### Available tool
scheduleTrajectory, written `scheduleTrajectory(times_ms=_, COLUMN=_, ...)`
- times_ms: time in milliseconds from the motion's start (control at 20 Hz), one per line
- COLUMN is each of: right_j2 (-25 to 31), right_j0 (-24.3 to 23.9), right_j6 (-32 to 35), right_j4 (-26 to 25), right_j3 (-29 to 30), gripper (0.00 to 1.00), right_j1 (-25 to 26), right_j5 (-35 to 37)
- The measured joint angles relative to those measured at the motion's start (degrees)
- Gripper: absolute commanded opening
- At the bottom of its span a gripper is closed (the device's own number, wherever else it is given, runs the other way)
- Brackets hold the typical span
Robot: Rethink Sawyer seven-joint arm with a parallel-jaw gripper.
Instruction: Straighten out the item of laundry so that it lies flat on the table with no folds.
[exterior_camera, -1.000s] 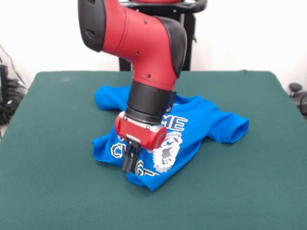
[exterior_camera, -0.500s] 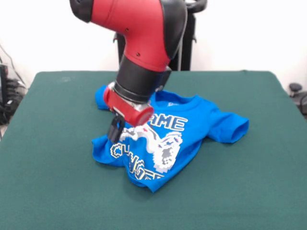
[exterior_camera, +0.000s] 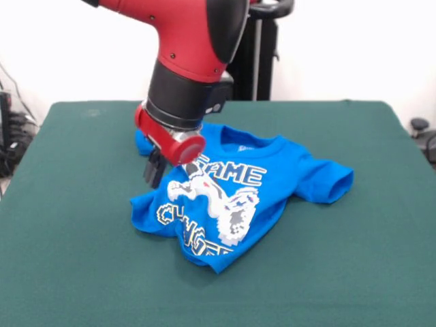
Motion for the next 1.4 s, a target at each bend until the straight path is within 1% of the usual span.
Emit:
scheduleTrajectory(times_ms=150, right_j2=2.10, right_j0=-1.65, right_j6=0.00, right_j4=1.87, right_j3=1.08, gripper=0.00, right_j1=-0.50, right_j5=0.34)
scheduleTrajectory(times_ms=350, right_j2=5.35, right_j0=-3.69, right_j6=0.00, right_j4=4.75, right_j3=4.07, gripper=0.00, right_j1=-0.94, right_j5=0.33)
scheduleTrajectory(times_ms=600, right_j2=7.94, right_j0=-3.42, right_j6=0.00, right_j4=7.04, right_j3=7.59, gripper=0.00, right_j1=-0.98, right_j5=0.33)
scheduleTrajectory(times_ms=800, right_j2=9.07, right_j0=-2.67, right_j6=0.00, right_j4=7.39, right_j3=9.09, gripper=0.00, right_j1=-0.94, right_j5=0.33)
scheduleTrajectory(times_ms=1000, right_j2=9.07, right_j0=-0.73, right_j6=0.00, right_j4=7.40, right_j3=10.30, gripper=0.00, right_j1=-0.97, right_j5=0.33)
scheduleTrajectory(times_ms=1050, right_j2=8.79, right_j0=0.78, right_j6=0.00, right_j4=7.40, right_j3=10.61, gripper=0.00, right_j1=-0.97, right_j5=0.33)
scheduleTrajectory(times_ms=1150, right_j2=8.52, right_j0=1.95, right_j6=0.00, right_j4=7.40, right_j3=10.76, gripper=0.00, right_j1=-0.97, right_j5=0.33)
scheduleTrajectory(times_ms=1200, right_j2=8.06, right_j0=3.57, right_j6=0.00, right_j4=7.39, right_j3=10.94, gripper=0.00, right_j1=-0.94, right_j5=0.33)
scheduleTrajectory(times_ms=1400, right_j2=7.12, right_j0=7.27, right_j6=0.00, right_j4=7.40, right_j3=11.13, gripper=0.00, right_j1=-0.81, right_j5=0.33)
